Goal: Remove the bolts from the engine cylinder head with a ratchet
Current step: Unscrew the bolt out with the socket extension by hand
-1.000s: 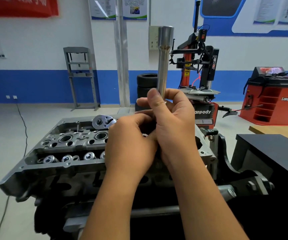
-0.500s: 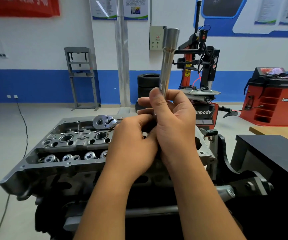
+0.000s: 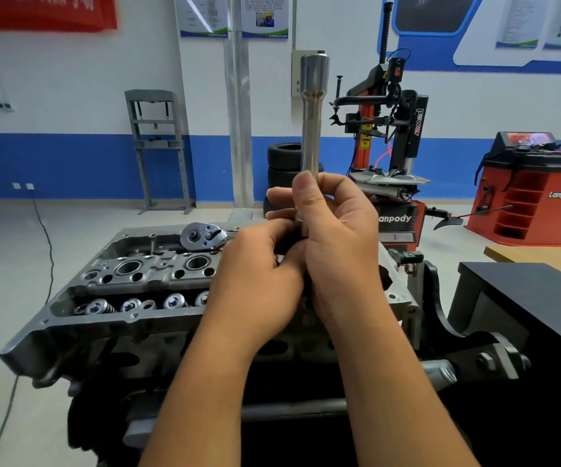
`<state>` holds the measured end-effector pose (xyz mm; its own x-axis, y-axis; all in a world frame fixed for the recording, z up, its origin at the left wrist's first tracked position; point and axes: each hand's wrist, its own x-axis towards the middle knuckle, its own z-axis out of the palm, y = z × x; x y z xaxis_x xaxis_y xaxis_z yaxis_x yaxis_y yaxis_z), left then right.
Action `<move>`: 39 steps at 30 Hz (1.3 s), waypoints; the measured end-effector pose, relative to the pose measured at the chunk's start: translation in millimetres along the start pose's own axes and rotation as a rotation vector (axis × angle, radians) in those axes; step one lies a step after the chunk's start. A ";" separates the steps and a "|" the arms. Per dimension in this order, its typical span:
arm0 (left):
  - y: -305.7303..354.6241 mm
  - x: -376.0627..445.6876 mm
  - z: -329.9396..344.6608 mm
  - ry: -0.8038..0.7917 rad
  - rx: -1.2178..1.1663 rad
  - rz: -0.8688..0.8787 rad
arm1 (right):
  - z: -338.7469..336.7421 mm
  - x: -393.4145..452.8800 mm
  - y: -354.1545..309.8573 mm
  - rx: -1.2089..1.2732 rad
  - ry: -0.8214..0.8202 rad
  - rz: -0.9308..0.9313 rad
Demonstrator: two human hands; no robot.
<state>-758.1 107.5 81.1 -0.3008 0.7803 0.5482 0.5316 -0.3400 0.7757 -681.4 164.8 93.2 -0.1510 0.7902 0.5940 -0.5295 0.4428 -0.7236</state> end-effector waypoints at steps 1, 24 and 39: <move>0.3 -0.1 0.2 0.010 -0.002 -0.008 | 0.1 0.4 0.2 -0.010 0.000 0.006; 2.2 -2.4 4.7 0.111 0.058 -0.045 | -0.1 -2.7 -4.6 -0.017 0.012 -0.016; 5.0 -2.4 4.6 0.061 0.146 -0.041 | -0.3 -0.6 -2.9 -0.028 0.034 -0.002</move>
<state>-751.1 106.3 82.2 -0.3697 0.7573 0.5384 0.6262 -0.2250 0.7465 -679.5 163.1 94.8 -0.1216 0.8031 0.5833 -0.5057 0.4556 -0.7326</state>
